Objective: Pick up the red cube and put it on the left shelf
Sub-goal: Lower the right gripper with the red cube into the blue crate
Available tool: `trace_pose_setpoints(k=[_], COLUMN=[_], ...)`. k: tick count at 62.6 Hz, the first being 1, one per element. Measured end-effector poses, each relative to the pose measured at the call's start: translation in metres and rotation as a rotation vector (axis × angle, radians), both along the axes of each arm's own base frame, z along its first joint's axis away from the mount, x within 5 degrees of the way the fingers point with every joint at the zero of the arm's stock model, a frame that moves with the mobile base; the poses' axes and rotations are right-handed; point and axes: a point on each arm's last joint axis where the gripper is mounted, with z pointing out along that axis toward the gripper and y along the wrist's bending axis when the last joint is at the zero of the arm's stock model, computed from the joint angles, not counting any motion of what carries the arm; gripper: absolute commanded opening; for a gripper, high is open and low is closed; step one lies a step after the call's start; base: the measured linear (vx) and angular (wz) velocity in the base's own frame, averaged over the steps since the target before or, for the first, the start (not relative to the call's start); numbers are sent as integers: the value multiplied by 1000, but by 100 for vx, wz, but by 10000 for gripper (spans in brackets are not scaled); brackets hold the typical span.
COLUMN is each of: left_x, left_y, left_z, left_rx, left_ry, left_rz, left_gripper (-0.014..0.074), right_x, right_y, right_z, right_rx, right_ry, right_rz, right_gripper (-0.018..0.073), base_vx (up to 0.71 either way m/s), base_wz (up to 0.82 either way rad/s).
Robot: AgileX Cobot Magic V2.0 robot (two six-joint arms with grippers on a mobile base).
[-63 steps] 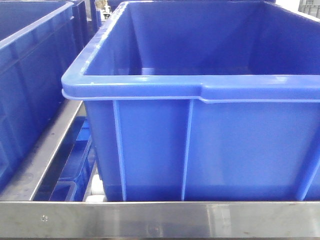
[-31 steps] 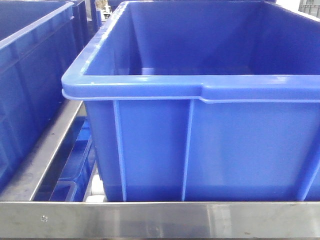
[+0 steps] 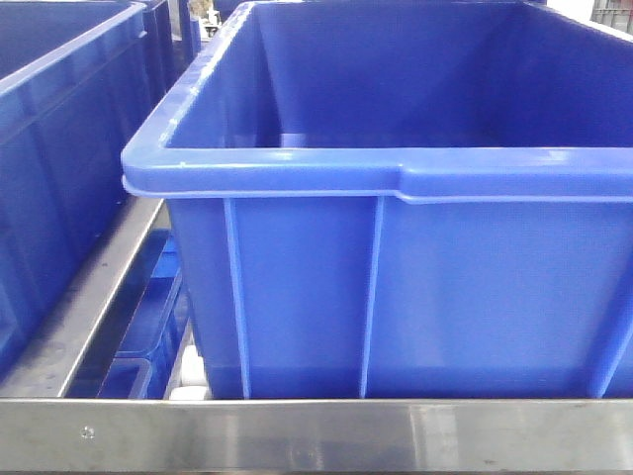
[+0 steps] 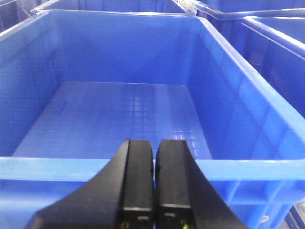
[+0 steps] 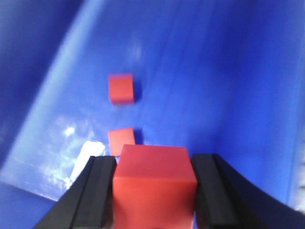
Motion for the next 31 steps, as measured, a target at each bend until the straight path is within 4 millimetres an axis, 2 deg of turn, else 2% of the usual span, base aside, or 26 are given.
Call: trace_pose_setpoints(k=[10, 23, 31], left_x=[0, 0, 0], left_y=[0, 0, 0], left_z=[0, 0, 0], left_rx=[0, 0, 0], left_ry=[0, 0, 0], left_rz=[0, 0, 0], left_gripper=[102, 102, 102], right_x=[40, 79, 101], right_y=[18, 36, 45], right_z=[-17, -39, -59], right_rx=[-38, -68, -95], right_ry=[95, 166, 226], right_rz=[-2, -3, -4], right_gripper=[55, 55, 55], base_vx=[0, 0, 0], base_wz=[0, 0, 0])
